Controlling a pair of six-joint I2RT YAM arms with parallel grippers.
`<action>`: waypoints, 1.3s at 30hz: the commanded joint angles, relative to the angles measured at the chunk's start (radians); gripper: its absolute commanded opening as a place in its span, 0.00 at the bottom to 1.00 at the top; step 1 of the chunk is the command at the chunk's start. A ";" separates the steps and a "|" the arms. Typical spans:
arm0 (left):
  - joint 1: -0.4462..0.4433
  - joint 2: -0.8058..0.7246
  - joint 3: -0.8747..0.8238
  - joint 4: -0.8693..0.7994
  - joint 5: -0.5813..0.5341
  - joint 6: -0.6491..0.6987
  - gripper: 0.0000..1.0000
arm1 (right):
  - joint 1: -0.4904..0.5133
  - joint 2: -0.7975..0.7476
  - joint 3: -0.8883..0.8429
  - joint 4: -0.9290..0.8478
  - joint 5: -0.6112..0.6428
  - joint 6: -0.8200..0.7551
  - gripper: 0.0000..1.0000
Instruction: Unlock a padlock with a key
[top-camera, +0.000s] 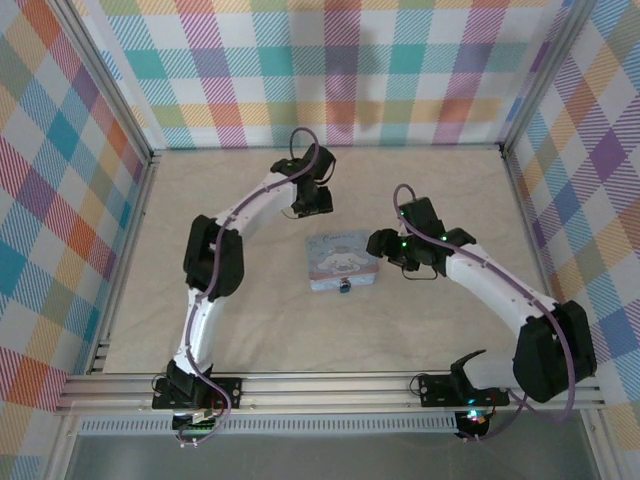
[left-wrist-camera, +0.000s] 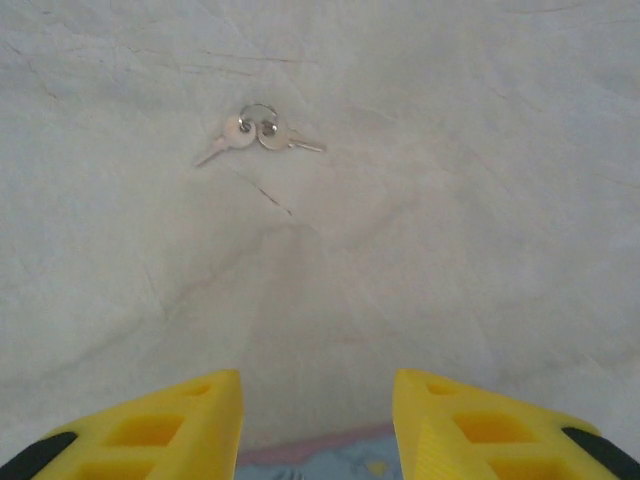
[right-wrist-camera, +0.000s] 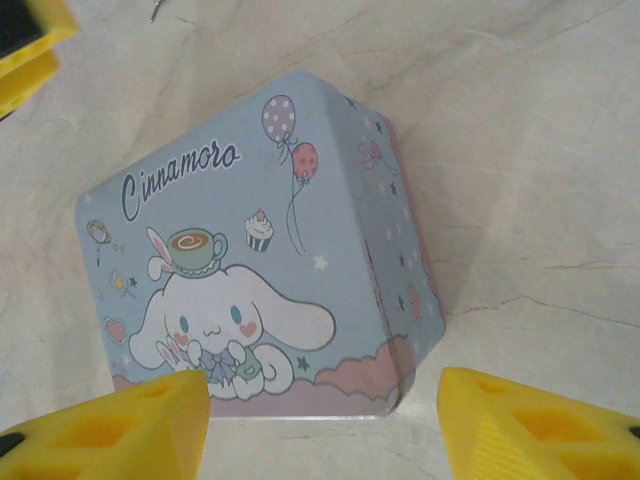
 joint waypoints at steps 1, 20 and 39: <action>0.015 0.090 0.121 -0.150 -0.068 -0.013 0.44 | 0.005 -0.051 -0.046 -0.044 0.015 0.005 0.62; 0.031 0.365 0.435 -0.139 -0.123 -0.032 0.48 | -0.008 -0.230 -0.175 -0.086 0.023 0.037 0.62; 0.049 0.444 0.459 -0.097 -0.144 -0.002 0.27 | -0.015 -0.246 -0.214 -0.054 -0.001 0.068 0.61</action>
